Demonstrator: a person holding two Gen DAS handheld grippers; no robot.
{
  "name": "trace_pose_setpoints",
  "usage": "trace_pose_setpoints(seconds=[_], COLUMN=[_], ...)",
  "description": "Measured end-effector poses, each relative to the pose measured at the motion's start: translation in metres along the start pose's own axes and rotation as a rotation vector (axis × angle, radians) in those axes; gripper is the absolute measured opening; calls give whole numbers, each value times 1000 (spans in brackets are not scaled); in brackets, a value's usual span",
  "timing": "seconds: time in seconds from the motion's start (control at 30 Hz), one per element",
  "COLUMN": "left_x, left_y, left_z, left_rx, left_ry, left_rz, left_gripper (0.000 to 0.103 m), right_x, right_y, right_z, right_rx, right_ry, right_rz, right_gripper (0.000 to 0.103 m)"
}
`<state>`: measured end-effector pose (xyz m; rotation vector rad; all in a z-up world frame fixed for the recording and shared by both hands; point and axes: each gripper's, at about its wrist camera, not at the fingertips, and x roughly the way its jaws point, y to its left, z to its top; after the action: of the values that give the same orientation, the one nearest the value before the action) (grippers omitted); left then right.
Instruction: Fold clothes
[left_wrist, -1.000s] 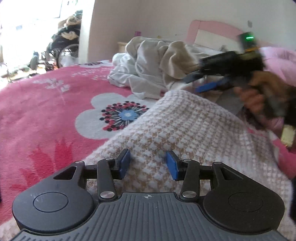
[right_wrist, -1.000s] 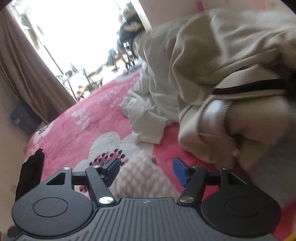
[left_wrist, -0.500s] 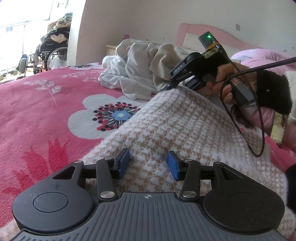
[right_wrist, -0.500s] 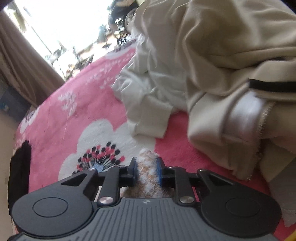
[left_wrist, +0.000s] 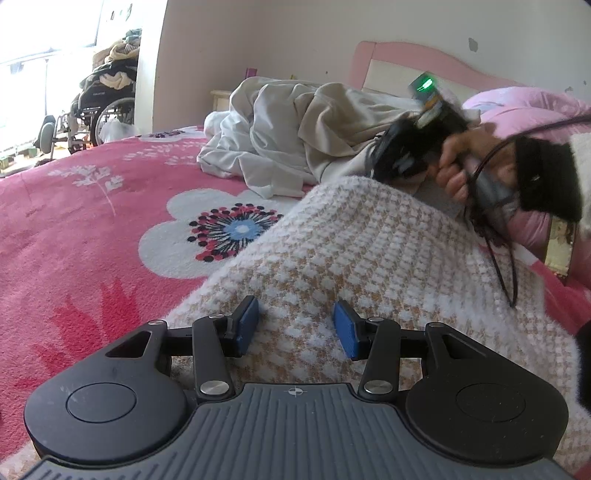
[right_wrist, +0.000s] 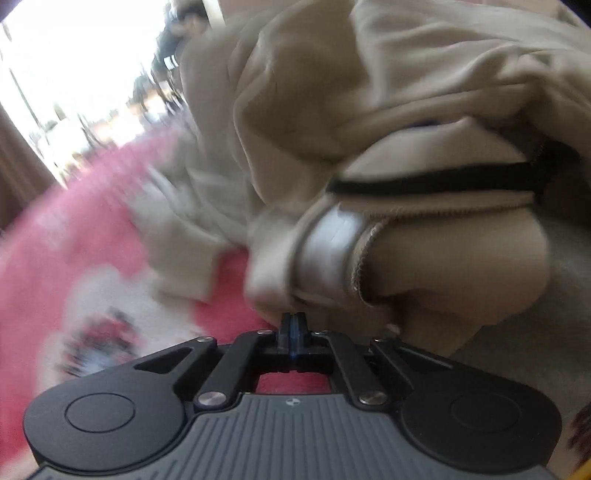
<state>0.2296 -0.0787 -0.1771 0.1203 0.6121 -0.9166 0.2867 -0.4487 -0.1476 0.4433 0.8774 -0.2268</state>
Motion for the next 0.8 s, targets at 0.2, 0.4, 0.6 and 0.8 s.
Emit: trace_pose_setpoints(seconds=[0.2, 0.4, 0.6, 0.8], left_x=[0, -1, 0, -1], left_y=[-2, 0, 0, 0], left_z=[0, -1, -1, -1], left_rx=[8, 4, 2, 2], left_ry=[2, -2, -4, -3], left_rz=[6, -1, -6, -4], left_gripper=[45, 45, 45, 45], right_x=[12, 22, 20, 22], right_y=[18, 45, 25, 20], right_z=[15, -1, -6, 8], right_rx=[85, -110, -49, 58], right_ry=[110, 188, 97, 125], right_rz=[198, 80, 22, 111], right_gripper=[53, 9, 3, 10])
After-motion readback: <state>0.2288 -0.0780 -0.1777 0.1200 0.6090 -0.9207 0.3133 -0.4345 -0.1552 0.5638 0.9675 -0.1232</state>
